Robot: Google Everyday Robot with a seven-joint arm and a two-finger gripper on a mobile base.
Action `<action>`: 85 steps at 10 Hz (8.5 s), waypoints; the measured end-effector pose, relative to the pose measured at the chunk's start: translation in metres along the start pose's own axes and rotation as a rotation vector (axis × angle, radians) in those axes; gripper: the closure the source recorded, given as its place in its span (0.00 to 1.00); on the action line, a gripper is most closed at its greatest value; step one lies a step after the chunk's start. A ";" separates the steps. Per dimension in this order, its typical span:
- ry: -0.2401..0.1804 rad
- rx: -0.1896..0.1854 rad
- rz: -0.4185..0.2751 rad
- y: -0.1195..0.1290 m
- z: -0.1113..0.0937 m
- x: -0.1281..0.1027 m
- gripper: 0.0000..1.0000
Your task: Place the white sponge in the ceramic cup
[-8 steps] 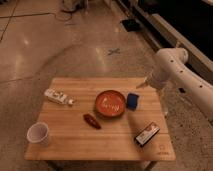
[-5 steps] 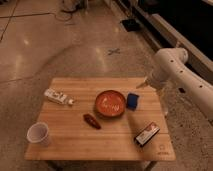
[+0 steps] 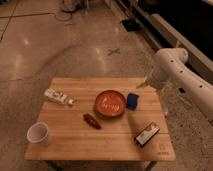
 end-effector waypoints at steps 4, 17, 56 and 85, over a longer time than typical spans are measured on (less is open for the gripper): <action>0.000 0.000 0.000 0.000 0.000 0.000 0.20; 0.056 -0.036 -0.035 -0.008 0.066 0.028 0.20; -0.143 0.475 -0.895 -0.195 -0.020 -0.185 1.00; -0.075 0.956 -1.267 -0.414 -0.053 -0.414 1.00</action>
